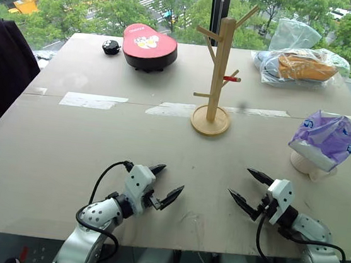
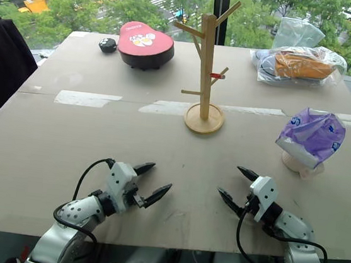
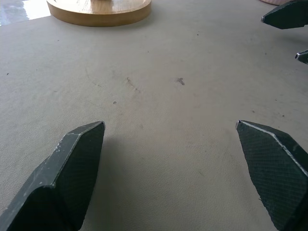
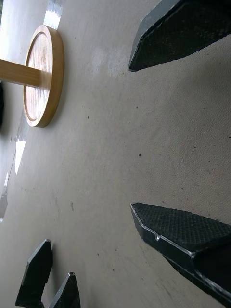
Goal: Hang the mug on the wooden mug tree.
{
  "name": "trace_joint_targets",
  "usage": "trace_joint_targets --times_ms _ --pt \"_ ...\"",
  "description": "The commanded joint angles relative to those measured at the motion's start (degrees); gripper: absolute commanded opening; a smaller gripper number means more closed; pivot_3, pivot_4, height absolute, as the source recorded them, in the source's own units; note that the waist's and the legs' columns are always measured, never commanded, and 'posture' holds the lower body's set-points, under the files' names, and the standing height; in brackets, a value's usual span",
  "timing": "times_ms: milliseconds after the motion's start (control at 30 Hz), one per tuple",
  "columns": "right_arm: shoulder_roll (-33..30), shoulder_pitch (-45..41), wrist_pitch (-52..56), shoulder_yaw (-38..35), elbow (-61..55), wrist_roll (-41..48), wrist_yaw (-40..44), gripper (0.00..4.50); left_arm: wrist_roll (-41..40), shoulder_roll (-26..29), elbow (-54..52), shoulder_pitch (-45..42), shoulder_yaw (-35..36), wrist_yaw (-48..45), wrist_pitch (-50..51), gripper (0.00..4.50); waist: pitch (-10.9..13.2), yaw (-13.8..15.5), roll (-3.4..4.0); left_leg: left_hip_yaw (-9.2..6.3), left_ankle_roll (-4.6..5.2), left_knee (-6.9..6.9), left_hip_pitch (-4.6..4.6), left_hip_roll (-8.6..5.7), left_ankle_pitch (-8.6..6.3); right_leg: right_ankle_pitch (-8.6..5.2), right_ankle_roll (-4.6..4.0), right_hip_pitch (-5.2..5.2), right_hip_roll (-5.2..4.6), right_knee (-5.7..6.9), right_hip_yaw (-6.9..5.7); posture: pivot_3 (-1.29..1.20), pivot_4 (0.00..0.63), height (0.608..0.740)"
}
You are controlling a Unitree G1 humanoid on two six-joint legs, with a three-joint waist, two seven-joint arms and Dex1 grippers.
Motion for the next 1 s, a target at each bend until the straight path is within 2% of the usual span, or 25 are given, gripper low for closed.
trace_joint_targets --times_ms 33,800,1000 --pt "0.4 0.5 0.7 1.0 0.8 -0.3 -0.1 4.40 0.4 0.2 0.1 0.1 0.2 1.0 0.9 4.50 0.0 0.0 0.00 0.00 0.00 0.00 0.00 0.00 0.00 0.00 0.00 0.00 0.00 0.00 0.00 0.00 0.150 0.740" --pt "0.4 1.3 1.0 0.9 0.1 -0.2 -0.2 4.40 -0.2 0.2 2.0 -0.5 0.5 -0.1 -0.3 4.50 0.0 0.0 0.01 -0.01 0.00 -0.01 -0.01 0.00 0.00 0.00 0.00 0.00 0.00 -0.02 0.00 0.00 0.150 0.740" --pt "0.3 3.6 5.0 -0.5 -6.2 2.8 -1.6 4.40 -2.1 0.6 1.2 -4.9 -0.5 -2.7 2.1 4.50 0.1 0.4 0.05 -0.05 0.00 -0.02 -0.08 0.01 0.00 0.00 -0.01 -0.05 0.01 -0.06 -0.03 0.00 0.150 0.740"
